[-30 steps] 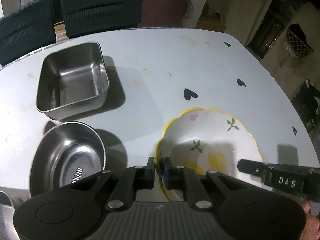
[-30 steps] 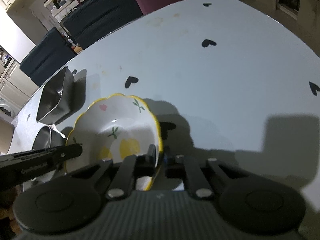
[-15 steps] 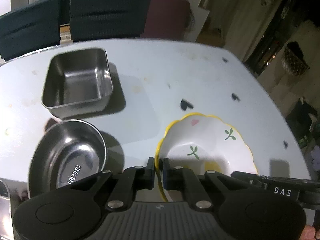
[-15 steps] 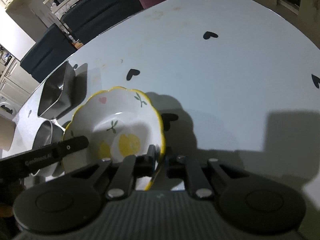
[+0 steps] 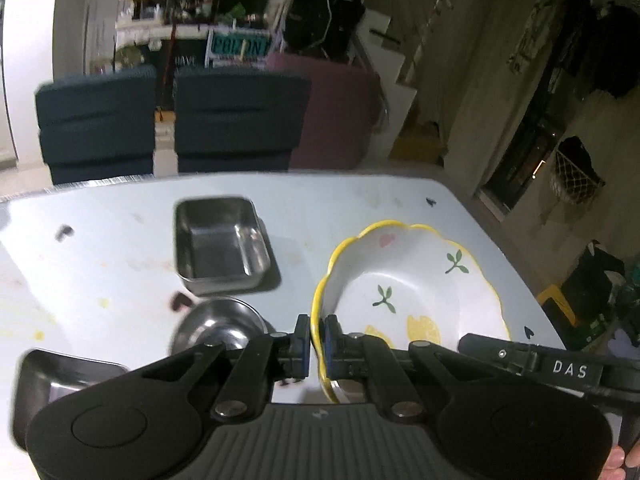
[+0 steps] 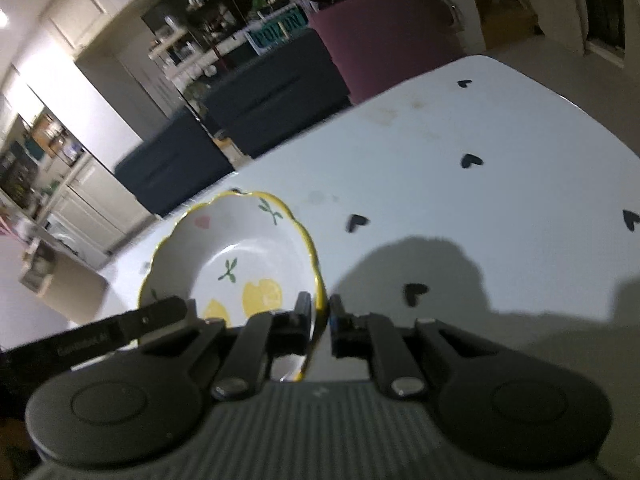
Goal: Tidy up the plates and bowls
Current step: 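Lift the floral bowl with both grippers and carry it over the cream bowl, then lower the floral bowl into the cream bowl with both grippers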
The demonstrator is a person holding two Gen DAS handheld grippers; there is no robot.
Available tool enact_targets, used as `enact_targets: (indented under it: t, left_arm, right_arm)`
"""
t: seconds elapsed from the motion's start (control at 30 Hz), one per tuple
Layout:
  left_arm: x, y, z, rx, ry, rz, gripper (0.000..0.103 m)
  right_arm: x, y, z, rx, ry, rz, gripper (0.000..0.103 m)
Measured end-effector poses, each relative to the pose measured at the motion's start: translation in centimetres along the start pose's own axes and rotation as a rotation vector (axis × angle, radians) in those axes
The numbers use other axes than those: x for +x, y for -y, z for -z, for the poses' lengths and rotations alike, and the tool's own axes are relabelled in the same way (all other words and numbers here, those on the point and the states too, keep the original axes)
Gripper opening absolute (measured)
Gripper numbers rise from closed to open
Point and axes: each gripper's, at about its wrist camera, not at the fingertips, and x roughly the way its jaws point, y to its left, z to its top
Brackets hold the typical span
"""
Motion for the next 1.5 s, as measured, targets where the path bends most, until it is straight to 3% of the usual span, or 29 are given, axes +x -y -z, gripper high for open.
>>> enact_targets:
  t: [0.33,0.6,0.8,0.97,1.5]
  left_arm:
    - [-8.5,-2.0,2.3,-0.001,0.057,-0.059,0.008]
    - [-11.5,-5.2,6.4,-0.046,0.038,-0.083,0.007]
    - [-10.3,-8.1,9.7,-0.134,-0.039,-0.062,0.008]
    - [-9.2,-9.3,10.4,-0.157,-0.101,-0.045,0.008]
    - [-5.8,-10.1,12.5,-0.170,-0.245,-0.052,0.009]
  right_arm:
    - [-3.8,-4.3,1.9,-0.074,0.005,-0.101,0.011]
    - [-3.8,-7.1,4.3,-0.147,-0.074,-0.129,0.011]
    - [-2.7,-6.7,5.6,-0.189,-0.181,-0.114,0.011]
    - [-1.4,-6.7,6.6,-0.205,-0.246,-0.078,0.011]
    - [0.7,-7.9,8.6,-0.268,-0.351,0.013,0.010]
